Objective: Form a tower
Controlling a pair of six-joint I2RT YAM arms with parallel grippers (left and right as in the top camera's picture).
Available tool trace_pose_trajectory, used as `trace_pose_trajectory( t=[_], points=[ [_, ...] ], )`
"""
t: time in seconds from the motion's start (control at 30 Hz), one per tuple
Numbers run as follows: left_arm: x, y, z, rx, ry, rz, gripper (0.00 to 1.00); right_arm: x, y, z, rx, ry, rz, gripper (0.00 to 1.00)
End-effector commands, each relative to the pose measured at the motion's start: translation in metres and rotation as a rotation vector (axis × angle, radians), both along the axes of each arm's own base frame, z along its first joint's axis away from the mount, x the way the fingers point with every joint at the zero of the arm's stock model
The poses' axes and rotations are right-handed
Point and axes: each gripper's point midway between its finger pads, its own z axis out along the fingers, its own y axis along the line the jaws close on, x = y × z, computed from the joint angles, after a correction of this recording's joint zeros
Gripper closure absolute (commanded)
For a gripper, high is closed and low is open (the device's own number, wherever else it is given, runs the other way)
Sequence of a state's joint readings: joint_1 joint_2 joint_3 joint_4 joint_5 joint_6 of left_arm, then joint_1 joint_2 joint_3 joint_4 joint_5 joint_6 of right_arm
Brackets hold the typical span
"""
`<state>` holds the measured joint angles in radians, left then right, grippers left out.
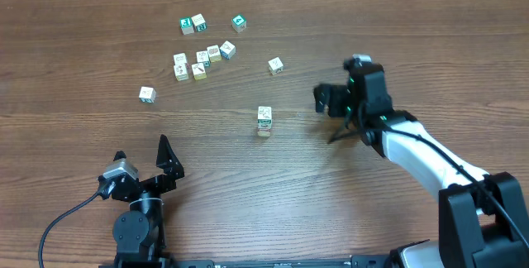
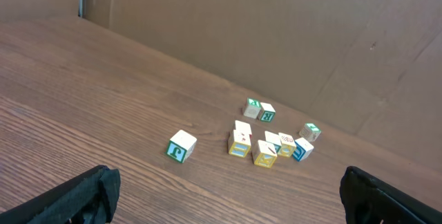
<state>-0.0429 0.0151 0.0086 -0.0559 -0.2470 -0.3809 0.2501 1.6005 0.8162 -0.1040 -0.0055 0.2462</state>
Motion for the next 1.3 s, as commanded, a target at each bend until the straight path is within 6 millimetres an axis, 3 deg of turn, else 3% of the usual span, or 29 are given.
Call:
trace_pose_trajectory(
  t=[0.0,0.1,0.43,0.73,0.93,1.27],
  points=[
    [0.000,0.001,0.001,0.029,-0.002,0.000,0.00,-0.015,-0.011,0.000,0.012,-0.008,0.031,0.00],
    [0.000,0.001,0.001,0.029,-0.001,0.000,0.01,-0.031,-0.022,-0.007,-0.028,-0.002,0.062,0.00],
    [0.000,0.001,0.001,0.029,-0.001,0.000,0.00,-0.072,-0.048,-0.001,-0.054,-0.134,0.046,0.00],
    [0.000,0.001,0.001,0.029,-0.002,0.000,0.00,-0.106,-0.056,-0.005,-0.035,-0.279,0.026,0.00],
    [0.000,0.001,0.001,0.029,-0.002,0.000,0.01,-0.123,-0.061,-0.006,-0.022,-0.335,0.005,0.00],
    [0.000,0.001,0.001,0.029,-0.002,0.000,0.01,-0.133,-0.066,0.005,-0.016,-0.408,-0.007,0.00]
  ],
)
